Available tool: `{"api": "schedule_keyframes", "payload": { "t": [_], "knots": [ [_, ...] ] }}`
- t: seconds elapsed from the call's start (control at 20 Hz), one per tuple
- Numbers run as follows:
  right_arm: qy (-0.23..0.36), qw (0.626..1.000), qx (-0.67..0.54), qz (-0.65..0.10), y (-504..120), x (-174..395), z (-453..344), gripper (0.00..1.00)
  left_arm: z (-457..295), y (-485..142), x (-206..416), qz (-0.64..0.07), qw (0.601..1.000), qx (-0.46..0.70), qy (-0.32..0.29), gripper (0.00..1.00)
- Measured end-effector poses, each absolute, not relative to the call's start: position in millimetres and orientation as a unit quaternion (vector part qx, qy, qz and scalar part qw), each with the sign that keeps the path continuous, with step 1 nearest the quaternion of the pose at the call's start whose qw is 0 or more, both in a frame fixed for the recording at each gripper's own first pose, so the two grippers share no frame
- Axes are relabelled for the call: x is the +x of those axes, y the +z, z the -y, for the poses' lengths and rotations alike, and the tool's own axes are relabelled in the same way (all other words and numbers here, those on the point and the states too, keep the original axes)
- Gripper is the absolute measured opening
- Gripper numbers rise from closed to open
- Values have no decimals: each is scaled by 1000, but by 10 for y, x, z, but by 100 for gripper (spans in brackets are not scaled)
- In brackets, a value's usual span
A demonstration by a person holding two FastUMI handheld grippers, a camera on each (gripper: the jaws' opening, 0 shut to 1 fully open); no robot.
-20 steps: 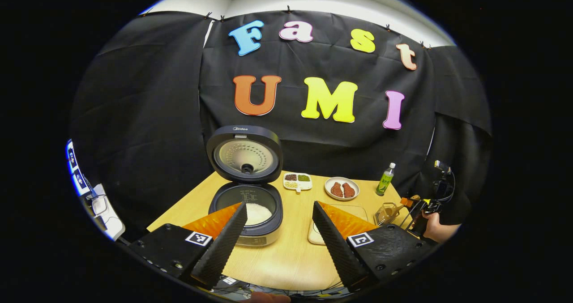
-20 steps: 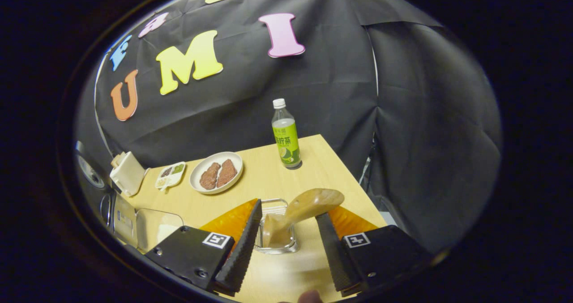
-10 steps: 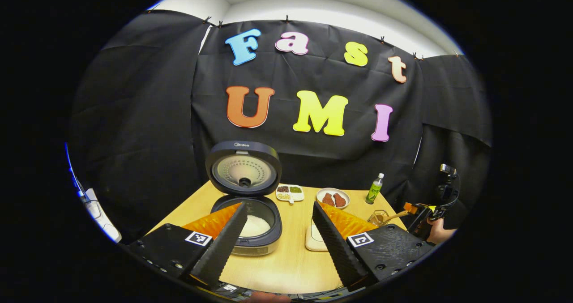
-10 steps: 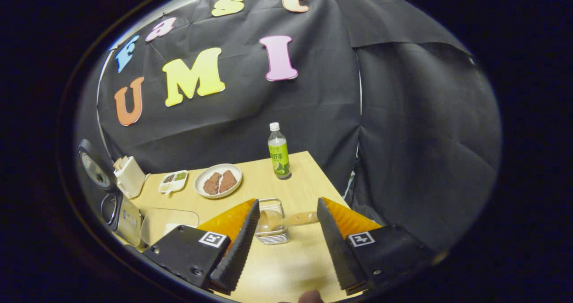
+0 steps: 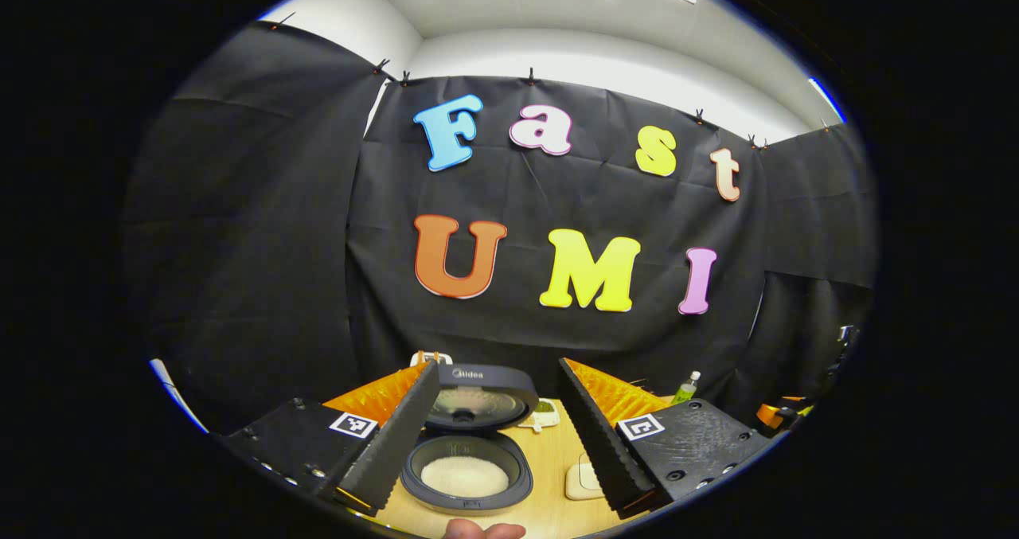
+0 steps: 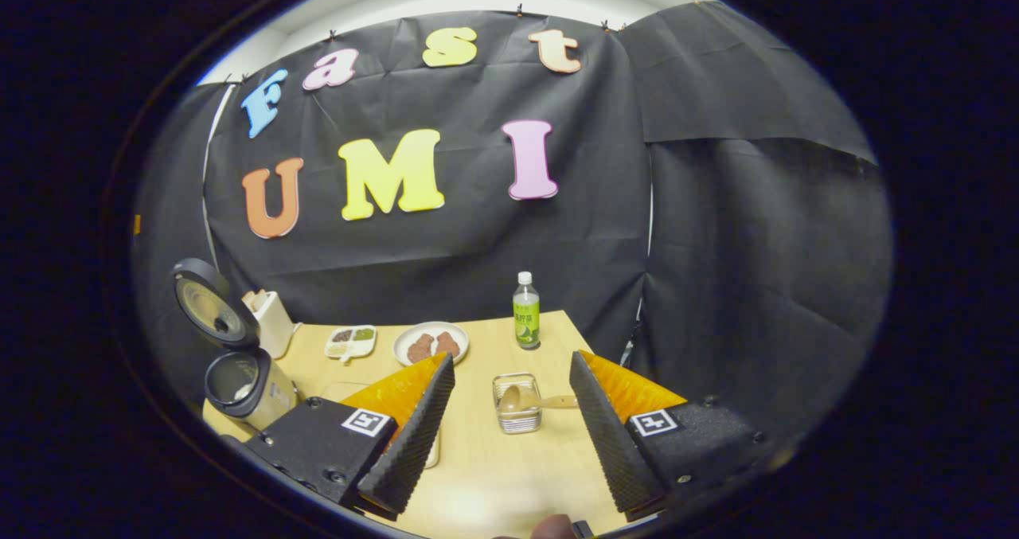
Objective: Close the left gripper, press the button to open the rice cooker; take a wooden spoon from the chopstick holder with the right hand, scoop a spoonful of rice and pour it into the rice cooker, then put the wooden spoon back into the chopstick holder.
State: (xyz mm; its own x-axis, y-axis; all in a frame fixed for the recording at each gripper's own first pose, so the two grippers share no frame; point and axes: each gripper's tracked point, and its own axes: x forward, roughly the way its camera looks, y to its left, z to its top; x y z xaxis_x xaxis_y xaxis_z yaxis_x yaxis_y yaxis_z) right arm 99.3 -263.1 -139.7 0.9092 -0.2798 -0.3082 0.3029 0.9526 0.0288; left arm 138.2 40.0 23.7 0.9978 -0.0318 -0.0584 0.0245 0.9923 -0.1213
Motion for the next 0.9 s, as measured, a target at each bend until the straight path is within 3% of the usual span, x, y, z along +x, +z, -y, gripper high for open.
{"api": "schedule_keyframes", "payload": {
  "t": [0.35,0.55,0.9],
  "knots": [
    [-165,981,-22,-101,-851,368,2576,100,-584,63,2357,-70,996,-47,8,94],
    [-187,976,-45,-103,-844,68,2633,100,-613,-453,2800,-149,988,-36,12,95],
    [-185,975,-18,-125,-1011,-45,2556,100,-692,-953,2889,-245,969,-29,15,95]
  ]
}}
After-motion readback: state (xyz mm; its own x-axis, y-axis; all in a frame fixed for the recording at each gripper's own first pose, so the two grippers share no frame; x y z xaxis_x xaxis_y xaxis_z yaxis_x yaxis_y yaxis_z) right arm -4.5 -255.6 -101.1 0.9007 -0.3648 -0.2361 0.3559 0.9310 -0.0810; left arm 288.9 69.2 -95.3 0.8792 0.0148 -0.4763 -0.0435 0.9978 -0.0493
